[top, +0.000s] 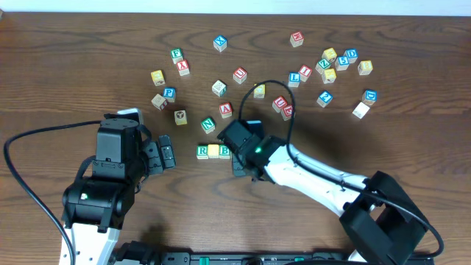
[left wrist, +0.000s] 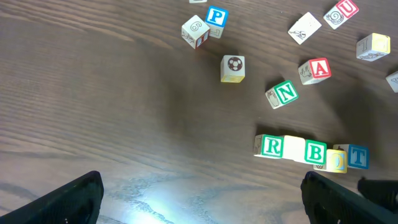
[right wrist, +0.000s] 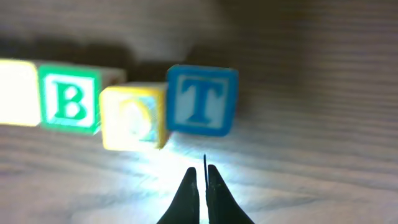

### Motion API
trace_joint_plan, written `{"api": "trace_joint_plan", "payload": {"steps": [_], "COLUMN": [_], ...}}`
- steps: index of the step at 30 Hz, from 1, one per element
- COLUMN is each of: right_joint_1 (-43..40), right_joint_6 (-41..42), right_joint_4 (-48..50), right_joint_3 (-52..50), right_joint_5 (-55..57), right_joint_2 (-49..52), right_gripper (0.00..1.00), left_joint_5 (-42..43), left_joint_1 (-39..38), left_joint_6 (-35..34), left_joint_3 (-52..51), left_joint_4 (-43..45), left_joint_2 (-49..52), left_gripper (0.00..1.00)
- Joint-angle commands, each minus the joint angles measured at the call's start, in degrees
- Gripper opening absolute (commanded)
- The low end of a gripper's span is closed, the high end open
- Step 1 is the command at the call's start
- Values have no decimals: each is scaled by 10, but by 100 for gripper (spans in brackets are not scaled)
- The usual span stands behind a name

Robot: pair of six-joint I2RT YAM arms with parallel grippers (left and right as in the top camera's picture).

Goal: Spell out ROBOT

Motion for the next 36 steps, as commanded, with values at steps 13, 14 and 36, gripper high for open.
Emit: {"api": "trace_joint_plan", "payload": {"steps": [13, 14, 36], "right_joint_1": [41, 44, 63], "right_joint_6": [20, 20, 19], "right_joint_4": [19, 25, 69], "right_joint_3": [-6, -7, -8], "right_joint_5": [43, 44, 63], "right_joint_2": [-1, 2, 34], "right_gripper": [1, 1, 1], "left_joint_5": [-3, -3, -3], "left_joint_1": [3, 3, 3], "left_joint_6": [7, 7, 7], "left_joint_3": [13, 13, 13], "left_joint_4": [-1, -1, -1], "left_joint_2": [0, 0, 0], "left_gripper": [100, 100, 100]}}
